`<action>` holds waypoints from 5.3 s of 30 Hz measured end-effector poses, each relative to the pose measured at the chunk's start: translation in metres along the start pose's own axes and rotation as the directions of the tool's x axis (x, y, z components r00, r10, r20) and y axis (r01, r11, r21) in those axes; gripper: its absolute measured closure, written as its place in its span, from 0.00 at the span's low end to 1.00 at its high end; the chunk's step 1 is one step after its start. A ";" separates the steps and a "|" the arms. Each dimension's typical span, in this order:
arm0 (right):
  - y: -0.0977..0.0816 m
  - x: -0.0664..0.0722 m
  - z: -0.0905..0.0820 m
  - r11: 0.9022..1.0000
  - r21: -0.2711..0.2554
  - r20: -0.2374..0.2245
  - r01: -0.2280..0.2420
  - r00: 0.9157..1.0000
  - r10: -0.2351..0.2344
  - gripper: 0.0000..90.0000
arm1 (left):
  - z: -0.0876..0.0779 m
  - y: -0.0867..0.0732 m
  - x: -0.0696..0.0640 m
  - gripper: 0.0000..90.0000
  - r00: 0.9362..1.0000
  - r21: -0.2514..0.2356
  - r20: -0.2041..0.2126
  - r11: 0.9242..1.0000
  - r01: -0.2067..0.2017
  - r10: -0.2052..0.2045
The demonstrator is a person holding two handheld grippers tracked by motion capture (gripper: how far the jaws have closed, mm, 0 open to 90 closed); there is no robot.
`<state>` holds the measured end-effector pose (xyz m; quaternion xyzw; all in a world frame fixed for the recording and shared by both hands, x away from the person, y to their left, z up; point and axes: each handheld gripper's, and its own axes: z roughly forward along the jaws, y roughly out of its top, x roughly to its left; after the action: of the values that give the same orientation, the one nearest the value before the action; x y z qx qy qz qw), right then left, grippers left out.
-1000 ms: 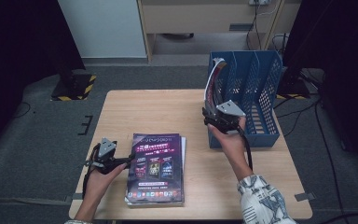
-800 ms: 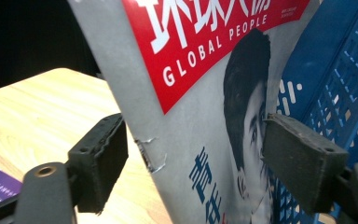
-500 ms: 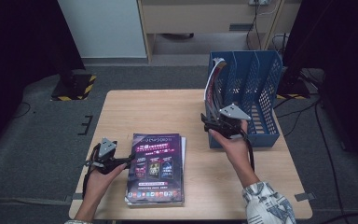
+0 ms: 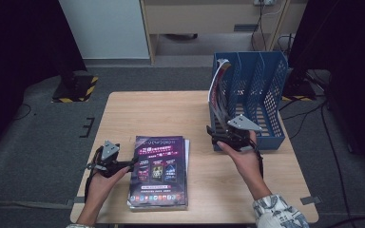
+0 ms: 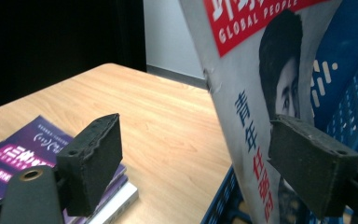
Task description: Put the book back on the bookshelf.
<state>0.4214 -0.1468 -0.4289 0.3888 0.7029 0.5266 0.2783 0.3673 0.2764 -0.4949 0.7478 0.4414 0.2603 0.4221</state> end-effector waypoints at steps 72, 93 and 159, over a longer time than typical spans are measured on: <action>-0.059 0.088 0.032 0.963 0.252 -0.291 0.098 0.957 -0.021 0.29 | 0.017 -0.009 -0.024 0.23 0.996 0.129 0.082 0.991 -0.034 0.023; -0.065 0.088 0.036 0.952 0.291 -0.313 0.098 0.950 -0.002 0.24 | 0.021 -0.012 -0.021 0.25 0.990 0.129 0.130 0.991 0.038 -0.055; -0.088 0.078 0.057 0.907 0.417 -0.357 -0.051 0.909 0.215 0.21 | 0.025 -0.006 -0.042 0.30 0.986 0.112 0.159 0.991 -0.074 0.056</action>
<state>0.4028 -0.0641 -0.5281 0.3712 0.8079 0.4577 0.0084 0.3640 0.2311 -0.5137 0.8034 0.3971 0.1885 0.4017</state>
